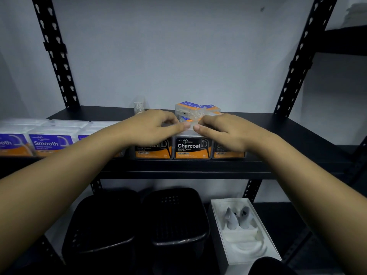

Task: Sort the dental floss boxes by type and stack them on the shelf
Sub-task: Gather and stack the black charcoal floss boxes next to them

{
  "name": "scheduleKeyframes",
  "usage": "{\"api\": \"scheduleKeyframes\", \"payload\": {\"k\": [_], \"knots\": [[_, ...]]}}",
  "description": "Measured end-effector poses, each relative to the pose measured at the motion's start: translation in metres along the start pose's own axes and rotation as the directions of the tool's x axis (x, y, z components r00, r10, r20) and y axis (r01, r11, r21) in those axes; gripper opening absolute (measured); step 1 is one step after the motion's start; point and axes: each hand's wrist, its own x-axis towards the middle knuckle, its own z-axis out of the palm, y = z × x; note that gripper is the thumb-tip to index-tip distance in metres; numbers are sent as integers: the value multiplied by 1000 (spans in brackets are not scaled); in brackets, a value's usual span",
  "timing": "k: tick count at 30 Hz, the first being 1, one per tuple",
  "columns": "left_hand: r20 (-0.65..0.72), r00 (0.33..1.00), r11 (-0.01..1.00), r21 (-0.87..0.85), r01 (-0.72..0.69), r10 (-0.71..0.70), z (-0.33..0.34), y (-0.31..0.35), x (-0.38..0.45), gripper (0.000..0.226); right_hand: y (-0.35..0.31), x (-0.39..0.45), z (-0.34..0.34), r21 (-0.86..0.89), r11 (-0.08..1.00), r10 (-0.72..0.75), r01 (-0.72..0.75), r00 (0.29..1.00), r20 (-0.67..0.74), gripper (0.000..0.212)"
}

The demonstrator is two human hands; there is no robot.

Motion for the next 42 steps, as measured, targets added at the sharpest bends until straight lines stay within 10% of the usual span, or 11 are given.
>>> {"api": "scheduleKeyframes", "payload": {"k": [42], "knots": [[-83, 991, 970, 229, -79, 100, 9, -5, 1, 53, -3, 3, -1, 47, 999, 1, -2, 1000, 31, 65]]}}
